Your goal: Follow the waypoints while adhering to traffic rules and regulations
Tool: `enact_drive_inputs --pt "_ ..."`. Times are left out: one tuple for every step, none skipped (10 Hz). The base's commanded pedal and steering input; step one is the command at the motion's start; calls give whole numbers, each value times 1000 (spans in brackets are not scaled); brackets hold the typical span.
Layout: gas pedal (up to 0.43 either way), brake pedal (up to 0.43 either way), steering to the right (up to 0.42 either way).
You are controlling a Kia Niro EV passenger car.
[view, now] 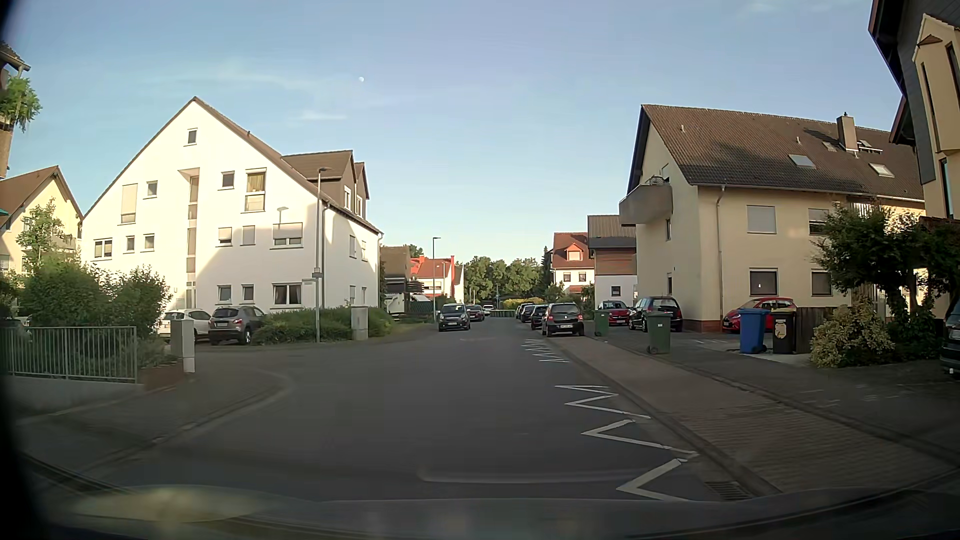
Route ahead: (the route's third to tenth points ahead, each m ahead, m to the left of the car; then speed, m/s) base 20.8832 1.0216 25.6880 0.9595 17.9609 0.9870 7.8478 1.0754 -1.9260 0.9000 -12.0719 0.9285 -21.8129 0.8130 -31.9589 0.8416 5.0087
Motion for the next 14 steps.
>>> enact_drive_inputs --pt "0 30 17" --pt "0 30 17" --pt "0 30 17" --pt "0 30 17" --pt "0 30 17" --pt "0 30 16" --pt "0 30 14" --pt "0 24 13" --pt "0 30 13" --pt "0 30 12" --pt "0 30 9" --pt "0 30 8" --pt "0 30 8" --pt "0 30 8"
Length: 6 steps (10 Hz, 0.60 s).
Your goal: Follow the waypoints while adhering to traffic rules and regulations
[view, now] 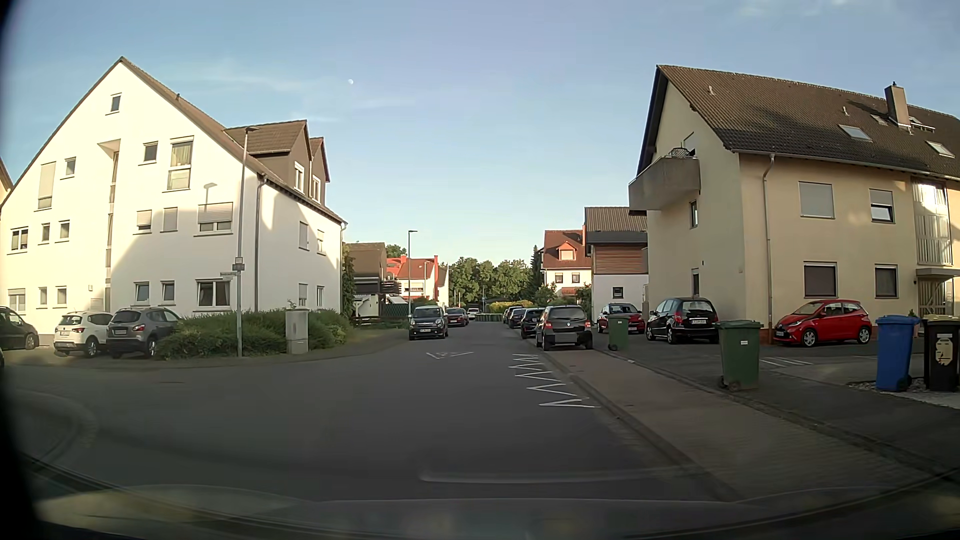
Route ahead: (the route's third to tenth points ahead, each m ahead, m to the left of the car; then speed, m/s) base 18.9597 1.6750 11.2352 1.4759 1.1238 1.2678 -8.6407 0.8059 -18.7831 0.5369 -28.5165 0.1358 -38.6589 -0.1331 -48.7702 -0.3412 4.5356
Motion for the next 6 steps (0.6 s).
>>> enact_drive_inputs --pt "0 30 6" --pt "0 37 3" --pt "0 43 1" --pt "0 55 -2" --pt "0 61 -4" --pt "0 67 -4"
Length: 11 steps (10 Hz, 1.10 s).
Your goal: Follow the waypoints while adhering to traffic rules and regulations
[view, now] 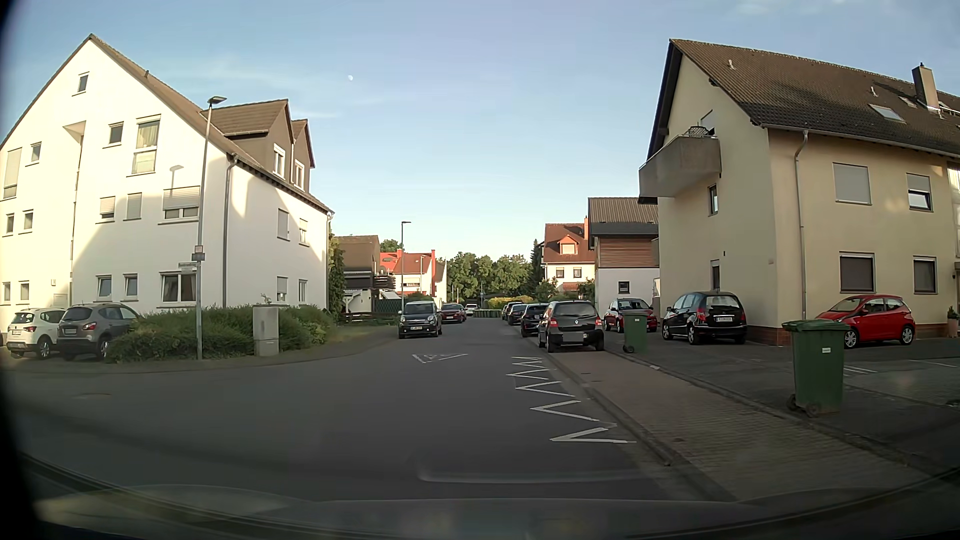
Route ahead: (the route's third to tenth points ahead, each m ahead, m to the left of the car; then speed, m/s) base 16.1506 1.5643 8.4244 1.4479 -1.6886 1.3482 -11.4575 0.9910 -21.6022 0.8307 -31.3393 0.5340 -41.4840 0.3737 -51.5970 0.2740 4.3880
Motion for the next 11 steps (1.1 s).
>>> enact_drive_inputs --pt "0 91 -5" --pt "0 116 -7" --pt "0 128 -8" --pt "0 140 -10" --pt "0 152 -11" --pt "0 159 -14" --pt "0 165 -25" --pt "0 177 -39" --pt "0 177 -57" --pt "0 183 -83" --pt "0 183 -117"
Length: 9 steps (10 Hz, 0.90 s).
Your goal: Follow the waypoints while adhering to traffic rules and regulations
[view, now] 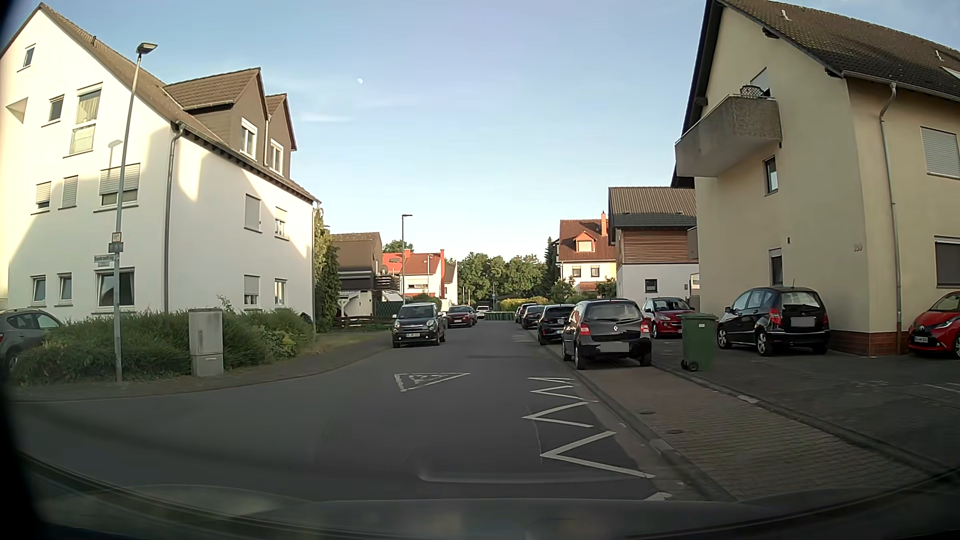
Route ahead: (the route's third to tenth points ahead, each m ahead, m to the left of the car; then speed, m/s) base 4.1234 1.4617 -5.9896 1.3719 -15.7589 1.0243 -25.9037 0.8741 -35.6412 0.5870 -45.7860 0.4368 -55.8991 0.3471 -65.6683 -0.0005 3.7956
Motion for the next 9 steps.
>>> enact_drive_inputs --pt "0 183 -148" --pt "0 183 -191" --pt "0 177 -241" --pt "0 177 -273" --pt "0 171 -322" --pt "0 165 -366" --pt "0 159 -418" --pt "0 134 -469" --pt "0 104 -502"
